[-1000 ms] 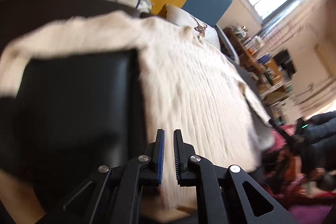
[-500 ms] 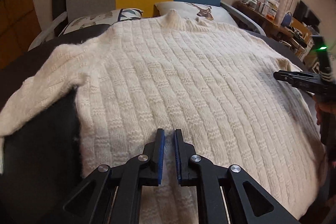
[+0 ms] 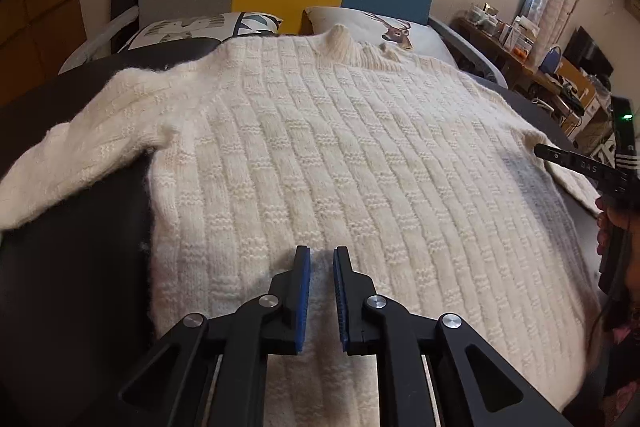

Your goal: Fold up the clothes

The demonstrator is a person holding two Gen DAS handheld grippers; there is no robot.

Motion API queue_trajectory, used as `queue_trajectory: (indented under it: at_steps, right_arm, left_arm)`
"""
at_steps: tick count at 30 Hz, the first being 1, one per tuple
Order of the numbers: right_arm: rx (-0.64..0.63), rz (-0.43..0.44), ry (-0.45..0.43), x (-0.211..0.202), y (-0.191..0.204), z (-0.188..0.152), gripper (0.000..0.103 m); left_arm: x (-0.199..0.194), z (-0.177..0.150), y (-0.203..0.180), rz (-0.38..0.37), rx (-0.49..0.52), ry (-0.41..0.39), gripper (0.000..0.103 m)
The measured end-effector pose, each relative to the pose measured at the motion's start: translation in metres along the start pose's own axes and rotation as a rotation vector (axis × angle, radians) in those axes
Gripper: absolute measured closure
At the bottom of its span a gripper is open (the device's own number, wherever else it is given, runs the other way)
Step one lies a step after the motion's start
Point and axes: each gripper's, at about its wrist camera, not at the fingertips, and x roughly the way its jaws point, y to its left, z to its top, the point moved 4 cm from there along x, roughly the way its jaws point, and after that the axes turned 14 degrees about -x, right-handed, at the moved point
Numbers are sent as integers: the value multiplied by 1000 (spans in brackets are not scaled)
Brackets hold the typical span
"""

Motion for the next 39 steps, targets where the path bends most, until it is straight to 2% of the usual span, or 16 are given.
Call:
queue_trajectory:
  at_steps: [4, 5, 8, 10, 12, 14, 15, 17, 20, 24, 27, 29, 30, 31, 35, 39]
  right_arm:
    - [9, 17, 14, 20, -9, 12, 80]
    - [-2, 7, 36, 28, -10, 11, 85]
    - [-31, -21, 94, 51, -11, 9, 89]
    - [-12, -11, 76, 50, -14, 9, 89]
    - [28, 37, 60, 42, -16, 6, 86]
    - [95, 92, 10, 23, -23, 2, 84]
    - [133, 113, -20, 11, -28, 0, 80]
    - [201, 120, -59, -14, -44, -9, 77]
    - [231, 78, -45, -40, -66, -29, 77]
    - [240, 20, -12, -59, -88, -53, 77]
    - [217, 10, -30, -61, -92, -51, 78]
    - [180, -14, -26, -58, -91, -44, 87]
    - [179, -38, -14, -54, -94, -43, 87]
    - [185, -55, -5, -52, -98, -43, 87]
    - [262, -20, 26, -38, -118, -54, 87]
    - [232, -88, 101, -18, -132, -65, 87]
  left_arm:
    - [4, -4, -7, 47, 34, -14, 89]
    - [4, -5, -8, 53, 39, -18, 89]
    - [5, -10, -12, 84, 73, -35, 87]
    - [5, -13, -18, 117, 121, -45, 87]
    - [5, -11, -24, 145, 135, -31, 87]
    - [5, -6, -32, 112, 107, -1, 87]
    - [5, -2, -39, 79, 86, 15, 87]
    - [7, 5, -60, 7, 58, 37, 87]
    - [13, 15, -100, -75, 80, 40, 87]
    - [36, 22, -159, -135, 153, 29, 87]
    - [60, 30, -192, -162, 152, 42, 87]
    - [75, 34, -212, -186, 132, 63, 87]
    - [81, 35, -222, -202, 120, 76, 87]
    - [86, 35, -230, -216, 114, 85, 87]
    - [100, 36, -262, -264, 116, 100, 87]
    - [124, 32, -279, -226, 142, 134, 87]
